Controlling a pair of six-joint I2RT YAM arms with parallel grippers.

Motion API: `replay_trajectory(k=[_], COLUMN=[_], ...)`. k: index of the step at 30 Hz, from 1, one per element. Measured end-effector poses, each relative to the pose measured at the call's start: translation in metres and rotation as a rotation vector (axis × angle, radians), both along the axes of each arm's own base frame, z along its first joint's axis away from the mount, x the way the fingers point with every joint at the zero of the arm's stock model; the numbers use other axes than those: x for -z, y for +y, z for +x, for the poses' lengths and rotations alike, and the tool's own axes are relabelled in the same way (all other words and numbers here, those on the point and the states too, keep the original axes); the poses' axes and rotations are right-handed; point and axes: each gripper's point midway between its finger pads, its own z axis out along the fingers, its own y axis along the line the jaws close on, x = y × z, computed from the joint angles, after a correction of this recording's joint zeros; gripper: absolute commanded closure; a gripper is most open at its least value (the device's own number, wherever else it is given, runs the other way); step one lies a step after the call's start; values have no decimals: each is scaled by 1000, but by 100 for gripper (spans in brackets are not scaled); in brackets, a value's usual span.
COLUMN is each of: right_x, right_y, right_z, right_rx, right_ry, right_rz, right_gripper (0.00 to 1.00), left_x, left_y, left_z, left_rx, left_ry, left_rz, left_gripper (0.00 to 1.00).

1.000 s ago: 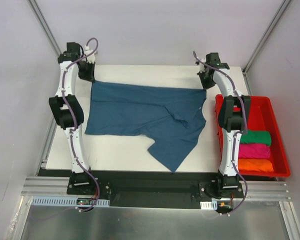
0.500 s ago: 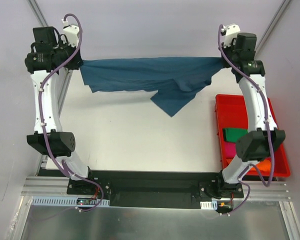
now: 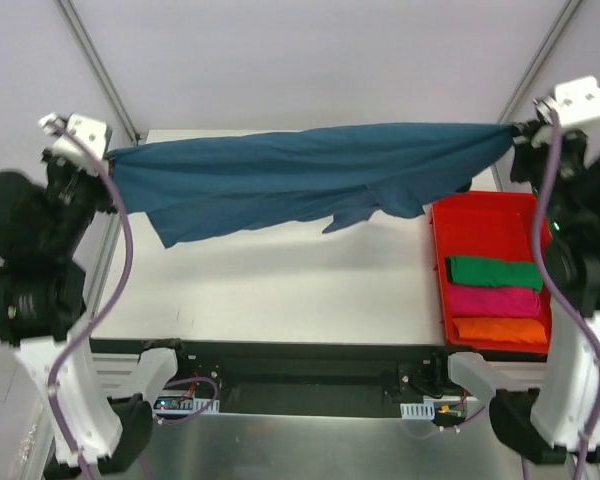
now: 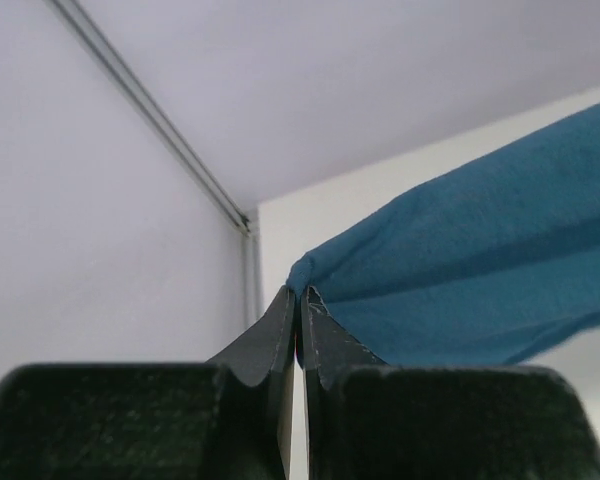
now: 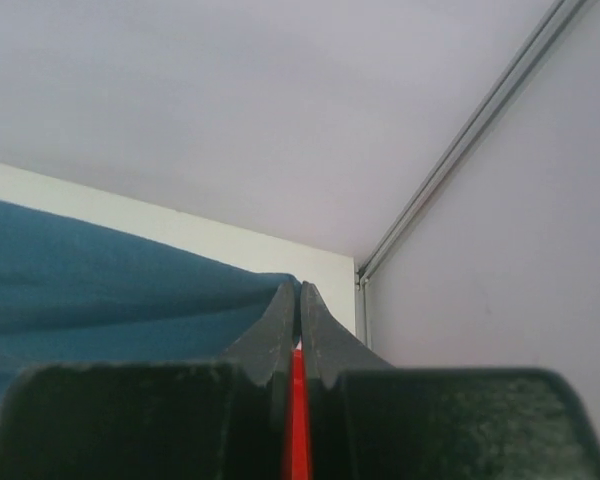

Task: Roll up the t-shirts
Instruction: Fold the T-shirt at the center of the board.

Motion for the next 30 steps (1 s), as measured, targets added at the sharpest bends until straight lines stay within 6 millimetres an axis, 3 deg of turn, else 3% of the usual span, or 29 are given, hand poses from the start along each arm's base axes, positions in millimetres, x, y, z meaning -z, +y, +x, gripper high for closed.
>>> replay_trajectory(k=[5,9,11,13,16,18,19,20,22,23,24,25,26,30], right_x=[-28,-37,-38,-36,-19,4,26,41,88,116,157,169,209,334], right_y=[5,10,12,13,18,22,26,29,38,43,49,50,55,69], right_z=[-103,-168,-186,-191,-174,-152,-134,-121,-86,-68,-43,-37,-17,39], right_rx=[-66,-115,-132,-140,-156,-170,-182,-189,-213,-225,-238,-239,-245,-247], right_ry=[-144,-225,-245,-243,-189,-119,-50,0,128,209,315,348,455,762], right_rz=[10,30,43,50,62,71,82,91,122,140,164,170,184,206], right_gripper=[99,99,99,99,99,99,99,99,99,99,99,99,99,99], left_x=[-43,-55,-59,-58,-39,-14,16,31,86,117,149,174,205,321], left_y=[0,0,0,1,4,5,6,6,1,-2,-6,-8,-11,-18], left_z=[-82,-122,-134,-136,-121,-102,-81,-74,-46,-33,-23,-15,-5,28], left_rx=[-67,-97,-107,-111,-110,-94,-72,-61,6,41,81,109,142,231], left_ry=[-230,-328,-358,-361,-306,-235,-152,-108,43,126,216,286,360,662], left_rz=[46,73,84,96,113,123,129,130,121,112,96,82,63,-25], left_gripper=[100,100,100,100,100,100,100,100,100,100,100,100,100,100])
